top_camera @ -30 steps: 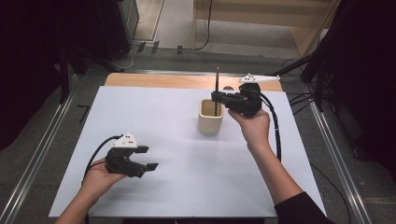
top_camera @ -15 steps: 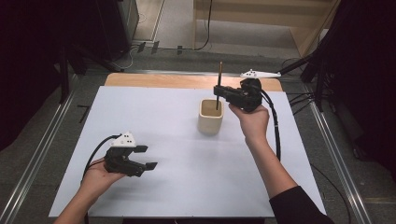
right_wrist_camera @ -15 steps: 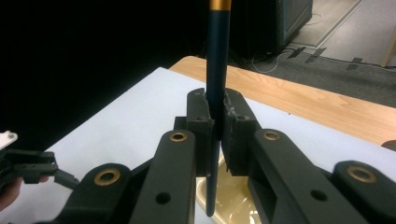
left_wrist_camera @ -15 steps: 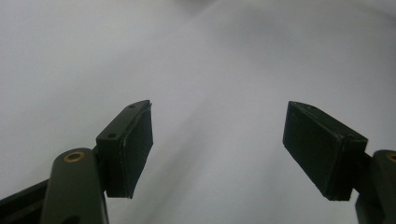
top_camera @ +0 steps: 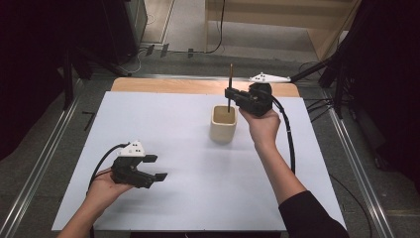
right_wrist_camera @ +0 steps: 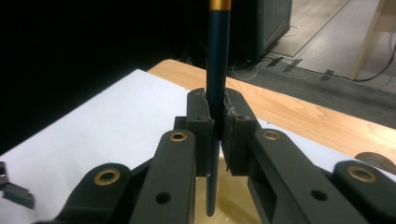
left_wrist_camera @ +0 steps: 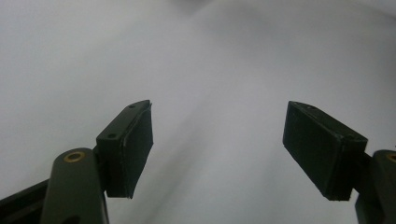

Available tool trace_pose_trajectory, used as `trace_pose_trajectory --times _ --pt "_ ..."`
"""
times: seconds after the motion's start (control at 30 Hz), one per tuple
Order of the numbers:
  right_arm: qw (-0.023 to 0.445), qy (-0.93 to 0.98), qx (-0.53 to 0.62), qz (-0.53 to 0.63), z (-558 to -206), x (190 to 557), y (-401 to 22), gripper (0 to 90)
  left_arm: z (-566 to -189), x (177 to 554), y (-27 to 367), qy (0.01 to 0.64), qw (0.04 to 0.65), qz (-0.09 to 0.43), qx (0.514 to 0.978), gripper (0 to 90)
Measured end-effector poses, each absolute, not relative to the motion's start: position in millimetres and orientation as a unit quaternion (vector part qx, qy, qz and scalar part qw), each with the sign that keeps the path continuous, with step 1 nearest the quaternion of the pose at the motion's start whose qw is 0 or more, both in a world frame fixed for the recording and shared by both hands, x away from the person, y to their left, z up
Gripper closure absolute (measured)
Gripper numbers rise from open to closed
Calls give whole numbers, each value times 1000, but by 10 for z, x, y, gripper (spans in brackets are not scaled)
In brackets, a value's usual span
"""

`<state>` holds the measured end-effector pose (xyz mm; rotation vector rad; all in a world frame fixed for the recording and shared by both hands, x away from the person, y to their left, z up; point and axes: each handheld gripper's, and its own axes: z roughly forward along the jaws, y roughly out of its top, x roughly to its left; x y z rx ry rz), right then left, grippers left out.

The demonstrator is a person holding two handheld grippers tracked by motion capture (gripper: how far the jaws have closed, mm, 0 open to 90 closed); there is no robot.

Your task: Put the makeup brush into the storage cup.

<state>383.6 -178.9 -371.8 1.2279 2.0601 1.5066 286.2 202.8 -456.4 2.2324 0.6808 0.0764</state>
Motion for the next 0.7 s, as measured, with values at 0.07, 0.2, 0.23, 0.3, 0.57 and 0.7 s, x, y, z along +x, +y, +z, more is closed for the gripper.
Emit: trace_pose_trajectory --times 0.07,0.2,0.23,0.3,0.57,0.7 --pt "159 718 429 524 -3736 3847 -1766 836 -4565 2864 2031 268 392 31 880 250" --pt "163 720 429 520 -3774 3863 -1722 837 -4565 2866 2036 267 390 30 881 251" --pt "166 719 429 521 -3783 3865 -1716 837 -4566 2866 2036 267 391 30 880 250" --pt "170 716 432 522 -3802 3868 -1713 837 -4565 2866 2037 267 391 30 880 251" --pt "168 713 441 519 -3899 3879 -1712 836 -4565 2865 2036 267 390 32 881 251" --pt "172 705 447 523 -3978 3871 -1721 836 -4565 2865 2035 266 390 31 881 251"
